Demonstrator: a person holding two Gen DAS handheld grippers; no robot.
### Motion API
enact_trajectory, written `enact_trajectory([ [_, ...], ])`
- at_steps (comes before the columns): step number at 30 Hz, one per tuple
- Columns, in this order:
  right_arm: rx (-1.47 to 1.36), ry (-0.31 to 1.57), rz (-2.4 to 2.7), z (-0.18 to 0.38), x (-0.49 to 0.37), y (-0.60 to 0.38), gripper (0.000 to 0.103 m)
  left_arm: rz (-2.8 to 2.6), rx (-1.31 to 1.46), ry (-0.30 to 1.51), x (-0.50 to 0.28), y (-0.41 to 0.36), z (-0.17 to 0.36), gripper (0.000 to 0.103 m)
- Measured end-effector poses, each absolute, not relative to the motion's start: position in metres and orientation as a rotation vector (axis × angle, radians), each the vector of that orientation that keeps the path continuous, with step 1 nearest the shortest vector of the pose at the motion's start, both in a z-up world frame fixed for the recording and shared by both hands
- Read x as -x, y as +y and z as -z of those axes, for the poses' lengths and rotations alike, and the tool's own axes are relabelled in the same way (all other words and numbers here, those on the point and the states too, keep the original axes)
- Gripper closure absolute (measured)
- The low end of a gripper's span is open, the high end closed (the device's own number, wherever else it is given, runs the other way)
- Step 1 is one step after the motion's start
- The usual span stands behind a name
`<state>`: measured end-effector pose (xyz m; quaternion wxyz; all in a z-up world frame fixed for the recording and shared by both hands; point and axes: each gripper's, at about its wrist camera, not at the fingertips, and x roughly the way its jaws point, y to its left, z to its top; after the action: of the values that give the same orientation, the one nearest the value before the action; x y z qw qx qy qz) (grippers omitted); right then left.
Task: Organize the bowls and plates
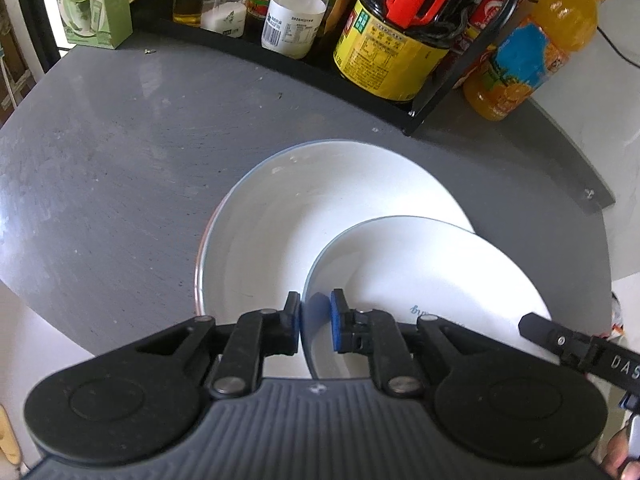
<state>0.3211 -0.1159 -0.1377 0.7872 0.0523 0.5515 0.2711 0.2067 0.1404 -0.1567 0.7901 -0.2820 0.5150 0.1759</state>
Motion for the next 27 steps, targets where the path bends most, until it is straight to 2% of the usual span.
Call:
enact_trajectory([
  [19, -0.126, 1.207, -0.555, 0.154, -0.315, -0.104, 0.095, -0.337, 0.406, 1.12, -0.213, 0.14, 0.163, 0.088],
  [27, -0.133, 1.232, -0.541, 0.165, -0.315, -0.101, 0.078, -0.351, 0.333, 1.121, -0.218, 0.145, 0.163, 0.087],
])
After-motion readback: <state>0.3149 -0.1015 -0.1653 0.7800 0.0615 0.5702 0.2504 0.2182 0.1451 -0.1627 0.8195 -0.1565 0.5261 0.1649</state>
